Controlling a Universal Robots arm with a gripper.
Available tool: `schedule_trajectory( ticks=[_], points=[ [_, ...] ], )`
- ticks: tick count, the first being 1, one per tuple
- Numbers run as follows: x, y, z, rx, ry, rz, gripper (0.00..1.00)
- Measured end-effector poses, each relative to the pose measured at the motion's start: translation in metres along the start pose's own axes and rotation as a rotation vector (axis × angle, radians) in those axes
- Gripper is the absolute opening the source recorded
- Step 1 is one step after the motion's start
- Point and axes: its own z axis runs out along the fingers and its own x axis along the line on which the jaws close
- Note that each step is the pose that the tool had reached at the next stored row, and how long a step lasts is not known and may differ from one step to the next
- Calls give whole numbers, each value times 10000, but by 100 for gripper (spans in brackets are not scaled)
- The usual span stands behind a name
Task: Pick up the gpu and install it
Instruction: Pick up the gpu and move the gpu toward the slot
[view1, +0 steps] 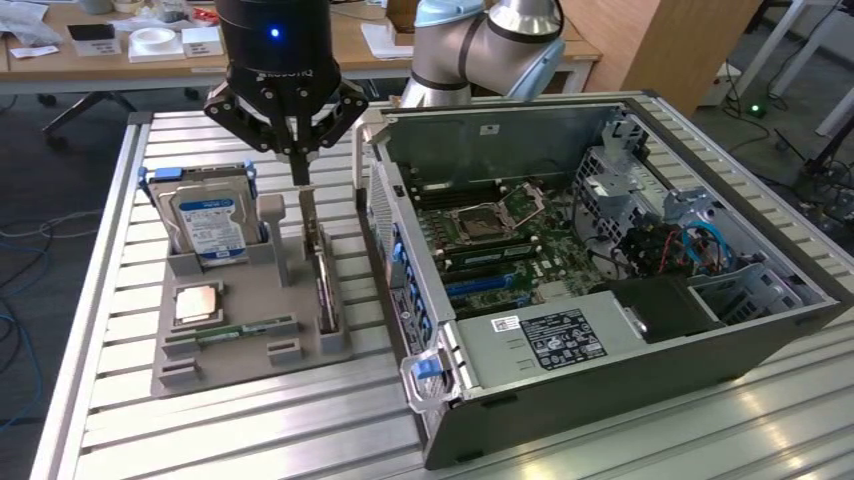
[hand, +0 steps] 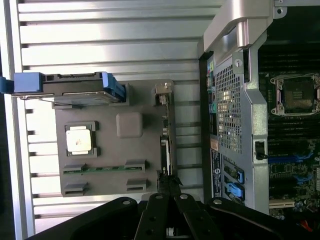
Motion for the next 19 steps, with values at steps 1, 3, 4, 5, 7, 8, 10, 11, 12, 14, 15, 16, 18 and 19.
schedule_trajectory(
  ticks=[1, 3, 4, 5, 7, 8, 10, 11, 12, 14, 15, 16, 18, 19],
  points=[
    [0, 0, 0, -1, 0, 0, 11],
    [0, 0, 0, -1, -1, 0, 11],
    [0, 0, 0, -1, 0, 0, 11],
    [0, -1, 0, 0, 0, 0, 11],
    [0, -1, 0, -1, 0, 0, 11],
    [0, -1, 0, -1, 0, -1, 11],
    [0, -1, 0, -1, 0, 0, 11],
    [0, -1, 0, -1, 0, 0, 11],
    [0, -1, 0, -1, 0, 0, 17],
    [0, -1, 0, 0, 0, 0, 23],
    [0, -1, 0, 0, 0, -1, 29],
    [0, -1, 0, 0, 0, -1, 35],
    [0, -1, 0, -1, 0, -1, 42],
    [0, -1, 0, -1, 0, -1, 42]
  ],
)
